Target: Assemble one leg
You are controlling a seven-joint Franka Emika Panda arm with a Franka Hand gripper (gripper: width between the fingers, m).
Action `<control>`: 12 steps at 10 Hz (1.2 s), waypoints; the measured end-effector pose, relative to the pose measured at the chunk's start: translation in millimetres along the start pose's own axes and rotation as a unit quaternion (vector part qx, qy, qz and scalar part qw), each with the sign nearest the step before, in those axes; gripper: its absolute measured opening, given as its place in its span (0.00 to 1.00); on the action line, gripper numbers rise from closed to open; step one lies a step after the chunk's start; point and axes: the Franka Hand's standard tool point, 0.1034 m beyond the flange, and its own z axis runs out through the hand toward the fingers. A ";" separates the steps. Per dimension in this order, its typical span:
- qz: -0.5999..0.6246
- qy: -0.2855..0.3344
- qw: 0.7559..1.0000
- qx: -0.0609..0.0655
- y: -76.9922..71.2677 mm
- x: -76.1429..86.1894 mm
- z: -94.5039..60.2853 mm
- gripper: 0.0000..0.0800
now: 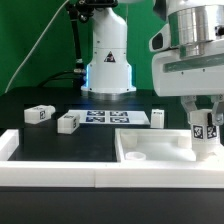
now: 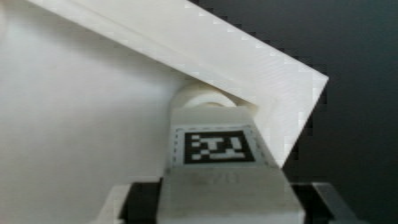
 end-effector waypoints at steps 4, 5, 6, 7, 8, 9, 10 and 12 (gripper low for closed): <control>0.106 -0.015 0.994 0.006 1.0 0.3 0.1 0.38; 0.106 -0.016 0.994 0.006 1.2 -0.1 0.4 0.38; 0.093 -0.016 0.996 0.005 1.3 -0.4 0.4 0.60; 0.068 -0.020 0.997 -0.001 1.7 -2.4 0.4 0.76; 0.041 -0.024 0.999 -0.006 1.3 -3.7 -0.1 0.76; -0.017 -0.032 0.999 -0.020 2.5 -7.0 -0.3 0.80; -0.068 -0.033 0.997 -0.027 0.8 -10.3 -1.4 0.81; -0.189 -0.038 0.980 -0.043 -0.8 -11.9 -4.0 0.81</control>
Offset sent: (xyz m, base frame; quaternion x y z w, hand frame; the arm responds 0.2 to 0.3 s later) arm 0.0000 0.0000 0.0000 0.0000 0.0000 0.1593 0.9872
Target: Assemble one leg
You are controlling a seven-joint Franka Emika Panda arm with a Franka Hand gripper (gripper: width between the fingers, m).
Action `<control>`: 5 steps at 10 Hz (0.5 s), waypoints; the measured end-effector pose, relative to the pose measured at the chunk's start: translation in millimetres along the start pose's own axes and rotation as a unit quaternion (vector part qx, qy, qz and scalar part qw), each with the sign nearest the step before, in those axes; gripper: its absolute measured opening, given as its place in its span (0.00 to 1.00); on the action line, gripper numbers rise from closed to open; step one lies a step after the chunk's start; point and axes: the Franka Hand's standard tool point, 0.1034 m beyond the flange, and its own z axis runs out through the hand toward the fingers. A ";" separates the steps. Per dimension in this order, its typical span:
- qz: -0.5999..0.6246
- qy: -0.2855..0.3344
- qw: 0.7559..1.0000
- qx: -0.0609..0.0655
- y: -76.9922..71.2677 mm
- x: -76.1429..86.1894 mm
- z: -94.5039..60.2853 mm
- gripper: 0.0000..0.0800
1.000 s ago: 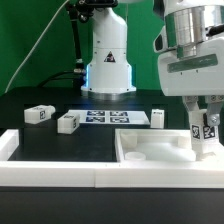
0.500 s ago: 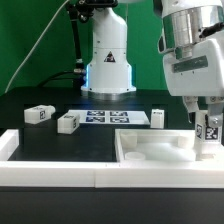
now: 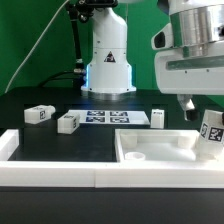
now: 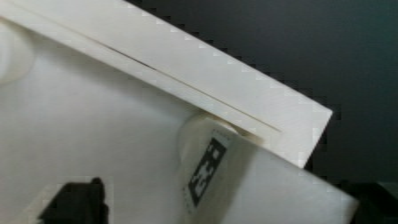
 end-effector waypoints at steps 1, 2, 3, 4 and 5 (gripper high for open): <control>-0.054 -0.005 0.999 -0.004 -0.8 2.1 -1.6 0.81; -0.097 -0.004 0.995 -0.005 -1.5 3.1 -2.2 0.81; -0.130 -0.003 0.991 -0.006 -1.9 2.2 -2.0 0.81; -0.181 -0.002 0.983 -0.008 -1.8 2.5 -2.0 0.81; -0.202 -0.001 0.979 -0.011 -3.0 0.3 -1.7 0.81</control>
Offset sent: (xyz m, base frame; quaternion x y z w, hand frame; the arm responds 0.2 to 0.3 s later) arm 0.0003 0.0016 -0.0013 -0.0133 0.0085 -0.2545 0.9670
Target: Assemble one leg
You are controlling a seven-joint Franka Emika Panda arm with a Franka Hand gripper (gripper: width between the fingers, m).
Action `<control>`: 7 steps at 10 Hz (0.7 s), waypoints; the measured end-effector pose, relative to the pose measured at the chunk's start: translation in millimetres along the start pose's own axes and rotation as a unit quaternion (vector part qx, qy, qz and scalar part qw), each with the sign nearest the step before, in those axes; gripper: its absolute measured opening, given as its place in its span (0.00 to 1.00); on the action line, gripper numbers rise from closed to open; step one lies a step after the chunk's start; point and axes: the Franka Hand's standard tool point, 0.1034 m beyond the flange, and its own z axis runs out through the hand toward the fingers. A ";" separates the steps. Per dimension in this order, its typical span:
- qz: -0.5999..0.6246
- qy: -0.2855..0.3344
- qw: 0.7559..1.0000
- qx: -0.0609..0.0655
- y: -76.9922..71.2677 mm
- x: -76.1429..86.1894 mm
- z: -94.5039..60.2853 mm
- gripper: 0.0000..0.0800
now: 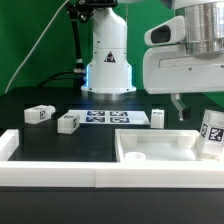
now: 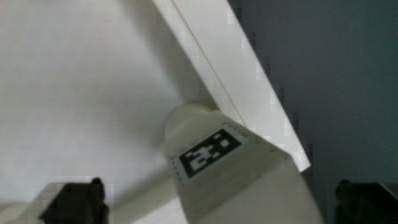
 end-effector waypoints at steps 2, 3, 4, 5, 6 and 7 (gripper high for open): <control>-0.118 0.004 0.993 -0.017 2.4 0.3 1.9 0.81; -0.164 0.004 0.986 -0.023 4.2 0.8 3.5 0.81; -0.209 0.006 0.977 -0.028 4.6 1.2 4.5 0.81; -0.224 0.005 0.974 -0.028 4.6 1.2 4.4 0.81; -0.218 0.000 0.975 -0.029 4.7 1.3 3.4 0.81; -0.218 0.001 0.975 -0.029 4.8 1.2 3.8 0.81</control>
Offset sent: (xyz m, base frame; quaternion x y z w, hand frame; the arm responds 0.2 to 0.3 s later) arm 0.0021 -0.0036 -0.0058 -0.0450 0.0249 -0.2750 0.9601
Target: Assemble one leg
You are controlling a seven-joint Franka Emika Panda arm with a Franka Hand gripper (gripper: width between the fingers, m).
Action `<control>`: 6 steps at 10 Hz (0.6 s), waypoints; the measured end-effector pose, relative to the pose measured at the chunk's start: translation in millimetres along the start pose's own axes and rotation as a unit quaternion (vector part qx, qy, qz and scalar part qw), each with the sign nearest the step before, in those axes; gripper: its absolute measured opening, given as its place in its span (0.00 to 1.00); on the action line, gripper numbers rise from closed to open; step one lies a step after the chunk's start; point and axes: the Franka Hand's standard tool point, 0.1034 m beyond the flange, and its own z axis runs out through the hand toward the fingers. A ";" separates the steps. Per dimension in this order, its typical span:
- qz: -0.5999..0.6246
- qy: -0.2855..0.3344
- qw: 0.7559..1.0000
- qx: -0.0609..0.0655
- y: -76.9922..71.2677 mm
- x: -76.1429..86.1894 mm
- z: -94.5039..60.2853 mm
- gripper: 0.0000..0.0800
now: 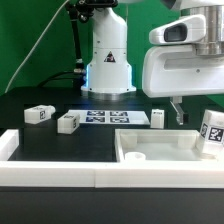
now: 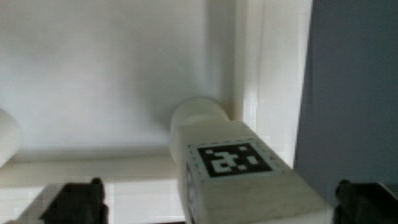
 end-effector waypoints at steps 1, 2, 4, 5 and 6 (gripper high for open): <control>0.000 0.000 1.000 0.000 0.1 0.0 0.0 0.81; 0.000 0.000 1.000 0.000 0.1 0.0 0.0 0.65; 0.001 0.000 1.000 -0.001 1.4 0.2 -0.1 0.48; 0.007 0.000 1.000 0.000 1.8 0.1 0.1 0.36; 0.021 0.000 1.000 0.000 1.7 0.0 0.2 0.36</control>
Offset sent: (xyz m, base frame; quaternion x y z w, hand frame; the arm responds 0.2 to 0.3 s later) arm 0.0000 0.0000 0.0000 0.0000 0.0000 0.0000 1.0000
